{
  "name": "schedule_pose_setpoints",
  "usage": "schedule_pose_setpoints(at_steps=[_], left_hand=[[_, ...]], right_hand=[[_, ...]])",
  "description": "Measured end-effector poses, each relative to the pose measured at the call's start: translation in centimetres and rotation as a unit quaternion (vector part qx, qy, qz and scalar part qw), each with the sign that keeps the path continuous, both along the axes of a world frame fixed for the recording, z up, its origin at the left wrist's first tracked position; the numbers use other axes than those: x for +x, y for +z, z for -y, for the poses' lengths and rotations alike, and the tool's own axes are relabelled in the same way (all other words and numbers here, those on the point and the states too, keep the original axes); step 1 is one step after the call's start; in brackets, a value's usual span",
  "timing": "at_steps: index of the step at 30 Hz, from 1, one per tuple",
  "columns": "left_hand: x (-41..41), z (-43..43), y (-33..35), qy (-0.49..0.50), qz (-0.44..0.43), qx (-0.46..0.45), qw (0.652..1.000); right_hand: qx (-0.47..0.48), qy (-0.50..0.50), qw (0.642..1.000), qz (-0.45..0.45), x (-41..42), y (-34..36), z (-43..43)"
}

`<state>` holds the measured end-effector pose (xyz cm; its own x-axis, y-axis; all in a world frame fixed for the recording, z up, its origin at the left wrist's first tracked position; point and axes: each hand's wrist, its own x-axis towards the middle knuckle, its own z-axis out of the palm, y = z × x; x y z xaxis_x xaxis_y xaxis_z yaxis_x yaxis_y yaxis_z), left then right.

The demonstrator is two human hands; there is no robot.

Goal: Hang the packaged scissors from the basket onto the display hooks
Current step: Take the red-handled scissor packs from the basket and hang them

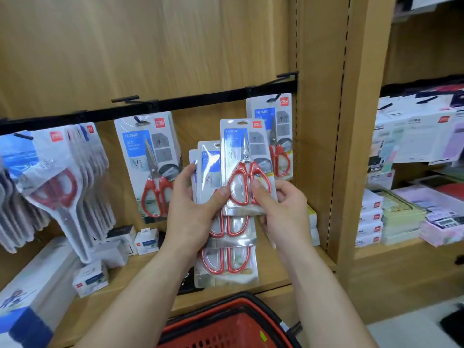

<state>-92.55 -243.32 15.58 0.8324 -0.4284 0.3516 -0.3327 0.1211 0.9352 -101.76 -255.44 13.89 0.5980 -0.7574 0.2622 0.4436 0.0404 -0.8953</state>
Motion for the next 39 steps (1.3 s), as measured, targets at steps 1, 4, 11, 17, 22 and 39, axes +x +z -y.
schedule_pose_setpoints(at_steps=[1,4,11,17,22,39], left_hand=[[0.1,0.3,0.1,0.002,-0.006,-0.005,1.000],[0.3,0.8,0.5,0.009,-0.022,-0.014,1.000],[1.4,0.7,0.7,0.021,-0.007,-0.019,1.000],[1.8,0.3,0.5,0.044,0.028,0.001,0.999],[1.7,0.0,0.3,0.037,0.044,0.001,0.998],[1.0,-1.3,0.3,0.055,0.058,0.009,0.997]], right_hand=[[-0.001,-0.006,1.000,0.005,-0.2,0.1,0.4],[0.000,-0.043,0.999,0.029,-0.6,0.5,1.7],[-0.069,-0.103,0.992,0.034,-0.8,-0.1,4.3],[-0.044,-0.137,0.989,0.044,-0.7,-0.5,5.2],[-0.101,-0.137,0.985,0.025,-1.0,-0.1,5.8],[-0.117,-0.154,0.981,0.019,-1.4,-0.6,6.4]])
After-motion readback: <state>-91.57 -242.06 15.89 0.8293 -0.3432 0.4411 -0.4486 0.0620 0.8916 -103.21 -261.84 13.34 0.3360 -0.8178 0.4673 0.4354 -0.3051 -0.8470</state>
